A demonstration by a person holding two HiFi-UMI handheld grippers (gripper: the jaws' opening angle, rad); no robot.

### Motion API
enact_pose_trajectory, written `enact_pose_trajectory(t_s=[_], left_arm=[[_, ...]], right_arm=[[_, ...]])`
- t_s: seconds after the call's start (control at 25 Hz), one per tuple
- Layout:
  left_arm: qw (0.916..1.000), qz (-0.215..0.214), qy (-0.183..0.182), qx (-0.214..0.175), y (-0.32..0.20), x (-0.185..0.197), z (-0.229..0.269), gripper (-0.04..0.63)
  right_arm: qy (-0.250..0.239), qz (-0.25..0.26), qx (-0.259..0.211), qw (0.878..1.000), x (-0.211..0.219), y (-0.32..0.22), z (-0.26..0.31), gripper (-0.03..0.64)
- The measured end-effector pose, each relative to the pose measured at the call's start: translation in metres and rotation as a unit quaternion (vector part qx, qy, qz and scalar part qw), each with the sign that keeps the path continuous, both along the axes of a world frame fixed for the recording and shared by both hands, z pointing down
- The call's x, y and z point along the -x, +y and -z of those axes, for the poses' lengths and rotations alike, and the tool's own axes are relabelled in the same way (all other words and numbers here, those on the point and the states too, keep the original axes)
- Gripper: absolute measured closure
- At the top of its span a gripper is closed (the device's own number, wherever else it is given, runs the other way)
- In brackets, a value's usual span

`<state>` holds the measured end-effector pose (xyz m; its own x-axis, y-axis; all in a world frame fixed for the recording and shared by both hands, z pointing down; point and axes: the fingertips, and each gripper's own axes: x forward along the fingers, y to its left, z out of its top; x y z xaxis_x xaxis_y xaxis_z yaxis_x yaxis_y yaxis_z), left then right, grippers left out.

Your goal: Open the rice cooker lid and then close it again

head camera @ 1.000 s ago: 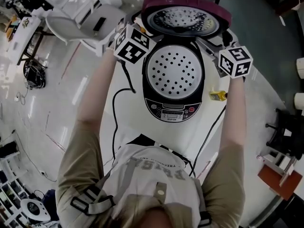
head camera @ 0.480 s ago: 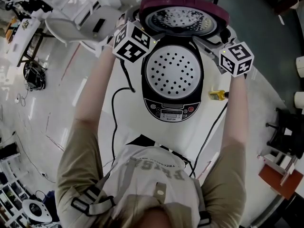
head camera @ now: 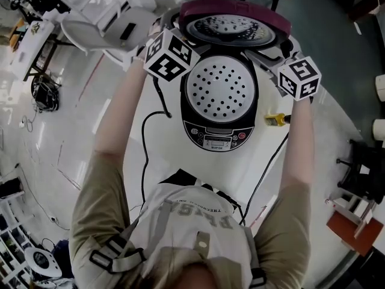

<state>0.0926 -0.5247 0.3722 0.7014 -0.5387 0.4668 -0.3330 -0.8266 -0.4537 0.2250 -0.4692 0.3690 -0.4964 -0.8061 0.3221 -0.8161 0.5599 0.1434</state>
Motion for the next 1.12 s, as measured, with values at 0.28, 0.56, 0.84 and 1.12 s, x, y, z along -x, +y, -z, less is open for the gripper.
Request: enact_pose_trajectory(t_s=[0.28, 0.56, 0.84, 1.12], left_arm=[[1.0000, 0.006, -0.004, 0.001, 0.012, 0.004, -0.001, 0.094], [0.9999, 0.011, -0.011, 0.000, 0.029, 0.009, -0.005, 0.091], [0.9996, 0.010, -0.025, -0.003, 0.052, 0.017, -0.012, 0.091], [0.9988, 0.017, -0.045, -0.010, 0.072, 0.024, -0.024, 0.091]], right_arm=[[0.040, 0.009, -0.014, 0.999, -0.002, 0.029, 0.010, 0.155], [0.113, 0.019, -0.037, 0.993, 0.002, 0.053, 0.019, 0.155], [0.156, 0.034, -0.057, 0.986, 0.017, 0.074, 0.026, 0.155], [0.201, 0.070, -0.066, 0.975, 0.035, 0.106, 0.028, 0.150]])
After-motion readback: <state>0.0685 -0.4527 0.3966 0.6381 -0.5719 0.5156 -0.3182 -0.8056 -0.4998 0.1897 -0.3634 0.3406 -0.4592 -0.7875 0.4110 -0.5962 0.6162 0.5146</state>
